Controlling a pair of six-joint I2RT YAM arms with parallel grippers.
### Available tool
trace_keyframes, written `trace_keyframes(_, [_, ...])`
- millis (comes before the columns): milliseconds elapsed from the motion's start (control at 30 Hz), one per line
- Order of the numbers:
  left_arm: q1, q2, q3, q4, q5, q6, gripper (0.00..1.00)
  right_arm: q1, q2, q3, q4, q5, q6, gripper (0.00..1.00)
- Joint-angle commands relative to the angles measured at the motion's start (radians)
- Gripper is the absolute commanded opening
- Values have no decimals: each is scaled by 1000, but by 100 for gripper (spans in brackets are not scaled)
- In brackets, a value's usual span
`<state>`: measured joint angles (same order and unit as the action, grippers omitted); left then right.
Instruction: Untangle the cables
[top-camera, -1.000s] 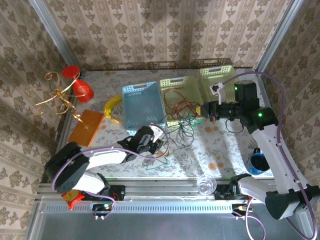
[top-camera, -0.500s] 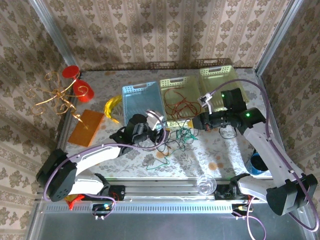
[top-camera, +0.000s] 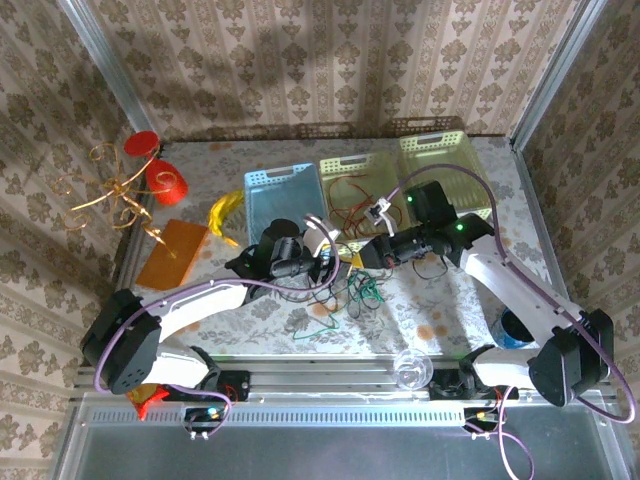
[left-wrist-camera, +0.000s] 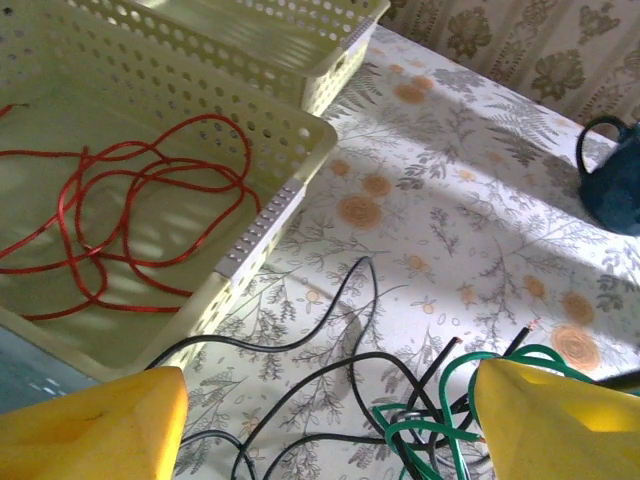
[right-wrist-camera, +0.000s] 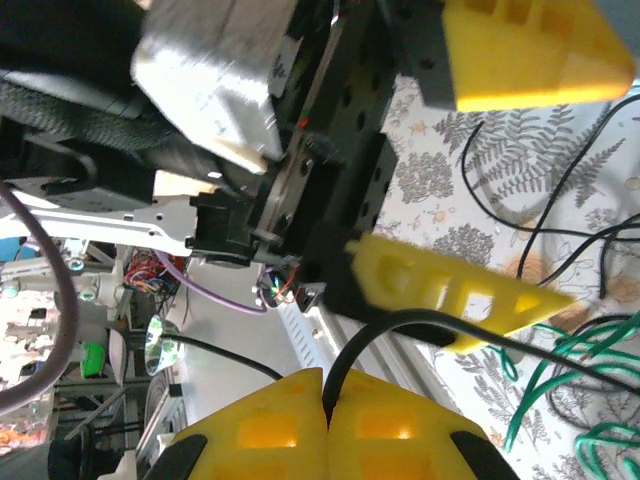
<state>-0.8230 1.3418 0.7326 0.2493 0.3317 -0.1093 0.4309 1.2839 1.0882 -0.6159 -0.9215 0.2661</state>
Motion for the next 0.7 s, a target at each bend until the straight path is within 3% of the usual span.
trace_keyframes(0, [-2,-11,45,-60,77,44,75,2,24,4,56,24,22,0])
trace_keyframes(367, [1,8,77,-107,161,68,74,2,79,13,110,60,43,0])
trace_keyframes(500, [6,14,75,-108,144,61,73,-1,77,18,122,34,48,0])
trace_keyframes(667, [11,50,72,-31,98,30,54,1,64,3,106,-47,41,0])
